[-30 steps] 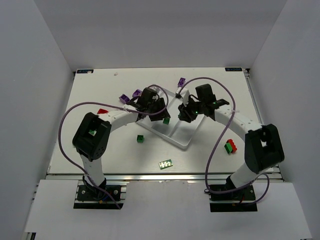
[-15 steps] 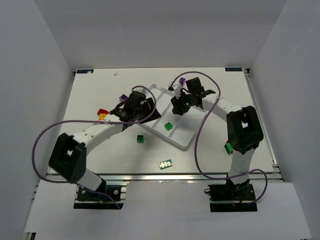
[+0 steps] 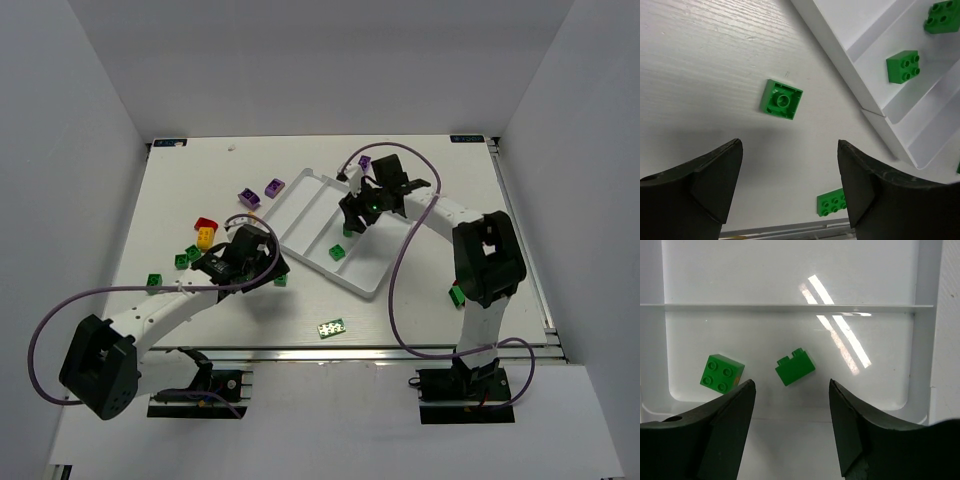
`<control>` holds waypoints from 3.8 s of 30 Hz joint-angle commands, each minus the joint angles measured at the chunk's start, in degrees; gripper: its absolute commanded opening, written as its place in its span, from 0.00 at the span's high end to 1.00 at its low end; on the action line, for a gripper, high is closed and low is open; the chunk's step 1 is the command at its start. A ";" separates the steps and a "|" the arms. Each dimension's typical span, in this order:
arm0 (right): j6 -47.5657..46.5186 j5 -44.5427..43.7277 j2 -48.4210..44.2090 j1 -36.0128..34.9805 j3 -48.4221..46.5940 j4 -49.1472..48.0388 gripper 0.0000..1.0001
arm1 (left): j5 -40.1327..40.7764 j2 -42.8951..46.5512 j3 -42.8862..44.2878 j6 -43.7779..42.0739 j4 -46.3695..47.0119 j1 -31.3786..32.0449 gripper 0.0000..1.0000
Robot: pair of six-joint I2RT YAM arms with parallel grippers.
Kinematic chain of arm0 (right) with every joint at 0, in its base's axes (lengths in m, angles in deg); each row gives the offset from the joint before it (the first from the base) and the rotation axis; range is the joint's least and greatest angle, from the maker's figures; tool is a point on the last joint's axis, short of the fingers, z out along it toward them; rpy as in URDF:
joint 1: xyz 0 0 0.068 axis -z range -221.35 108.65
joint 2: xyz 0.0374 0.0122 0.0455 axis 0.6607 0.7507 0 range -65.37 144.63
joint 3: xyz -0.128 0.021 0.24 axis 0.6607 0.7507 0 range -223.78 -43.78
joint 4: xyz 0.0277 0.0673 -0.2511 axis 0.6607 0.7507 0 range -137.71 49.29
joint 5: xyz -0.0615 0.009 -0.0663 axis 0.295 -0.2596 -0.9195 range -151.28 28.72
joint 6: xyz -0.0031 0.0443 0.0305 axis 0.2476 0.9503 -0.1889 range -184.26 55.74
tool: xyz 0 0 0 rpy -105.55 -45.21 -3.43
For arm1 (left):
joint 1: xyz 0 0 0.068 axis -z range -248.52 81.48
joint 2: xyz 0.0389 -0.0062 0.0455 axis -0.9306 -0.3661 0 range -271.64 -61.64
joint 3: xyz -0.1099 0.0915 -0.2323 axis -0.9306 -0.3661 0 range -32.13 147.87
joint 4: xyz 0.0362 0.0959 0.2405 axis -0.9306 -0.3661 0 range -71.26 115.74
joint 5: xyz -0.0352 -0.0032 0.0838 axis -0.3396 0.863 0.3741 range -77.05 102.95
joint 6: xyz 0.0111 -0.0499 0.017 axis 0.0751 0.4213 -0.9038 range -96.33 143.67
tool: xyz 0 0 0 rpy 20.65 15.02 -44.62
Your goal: Sort the legos into containers by color
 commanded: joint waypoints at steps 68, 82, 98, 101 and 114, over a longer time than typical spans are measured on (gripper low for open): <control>-4.71 17.01 -35.55 4.95 27.67 -5.46 0.60 | 0.12 -11.97 10.88 -17.18 15.79 10.12 0.84; -5.77 16.21 -38.62 5.48 30.65 -5.28 0.52 | 0.11 -25.86 23.89 -21.31 15.01 10.74 0.84; -7.17 15.25 -41.79 6.36 33.99 -4.32 0.44 | 1.60 -37.98 35.58 -23.33 10.26 10.65 0.50; -7.70 14.37 -42.93 7.67 34.61 -2.74 0.40 | 2.39 -38.34 36.72 -23.16 9.47 10.65 0.34; -20.86 4.20 -39.59 26.82 24.68 31.00 0.29 | 7.75 -17.38 22.42 -18.51 8.33 10.56 0.77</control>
